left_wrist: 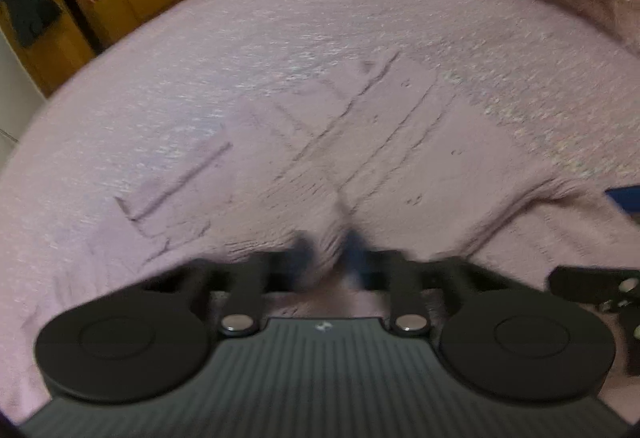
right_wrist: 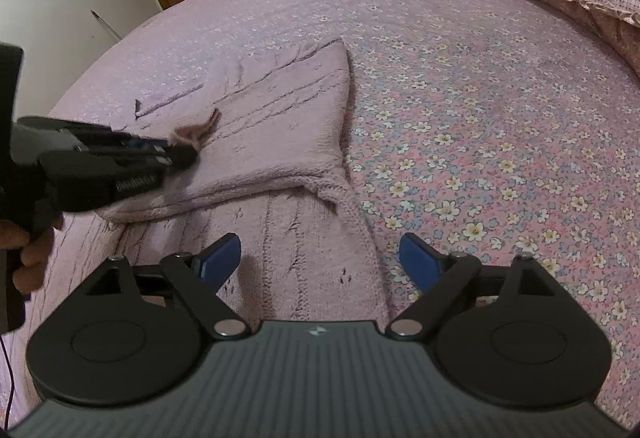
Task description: Fold small clothes
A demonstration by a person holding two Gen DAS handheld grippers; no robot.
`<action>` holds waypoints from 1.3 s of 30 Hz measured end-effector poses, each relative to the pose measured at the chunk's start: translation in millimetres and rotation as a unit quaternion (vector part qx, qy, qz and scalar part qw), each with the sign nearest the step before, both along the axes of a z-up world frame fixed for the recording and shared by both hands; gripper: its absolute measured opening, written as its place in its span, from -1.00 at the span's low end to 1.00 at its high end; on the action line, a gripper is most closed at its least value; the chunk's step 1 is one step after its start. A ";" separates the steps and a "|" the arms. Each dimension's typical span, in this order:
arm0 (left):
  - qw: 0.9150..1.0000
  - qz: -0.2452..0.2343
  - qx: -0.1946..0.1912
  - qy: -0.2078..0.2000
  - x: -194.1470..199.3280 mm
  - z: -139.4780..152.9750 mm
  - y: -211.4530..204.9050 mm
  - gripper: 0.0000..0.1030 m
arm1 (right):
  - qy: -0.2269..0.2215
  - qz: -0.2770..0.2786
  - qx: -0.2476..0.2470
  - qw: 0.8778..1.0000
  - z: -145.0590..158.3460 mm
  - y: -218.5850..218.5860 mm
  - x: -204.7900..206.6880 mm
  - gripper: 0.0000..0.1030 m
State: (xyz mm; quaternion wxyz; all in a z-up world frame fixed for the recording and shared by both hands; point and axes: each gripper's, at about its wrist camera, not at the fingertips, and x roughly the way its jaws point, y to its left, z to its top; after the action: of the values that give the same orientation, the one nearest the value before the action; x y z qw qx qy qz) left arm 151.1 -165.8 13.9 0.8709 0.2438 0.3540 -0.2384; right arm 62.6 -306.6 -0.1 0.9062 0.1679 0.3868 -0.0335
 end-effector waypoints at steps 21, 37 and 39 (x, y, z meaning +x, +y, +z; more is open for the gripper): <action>0.951 0.269 -0.145 -0.034 -16.3 47.4 214.9 -0.78 | 0.017 -0.005 -0.009 1.000 3.1 3.9 5.8 0.78; 0.922 0.300 -0.242 0.038 -38.1 16.4 282.5 -0.30 | -0.008 -0.057 0.201 0.978 33.7 -6.9 4.0 0.50; 0.919 0.301 -0.250 0.038 -35.3 18.2 283.5 -0.30 | 0.003 -0.070 0.219 0.973 23.5 -9.8 13.9 0.40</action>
State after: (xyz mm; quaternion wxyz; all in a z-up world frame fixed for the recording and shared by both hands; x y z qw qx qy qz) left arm 115.8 117.7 32.1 0.9201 -0.1093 0.3722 -0.0548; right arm 76.5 -316.4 23.4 0.8418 0.3885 0.3745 -0.0117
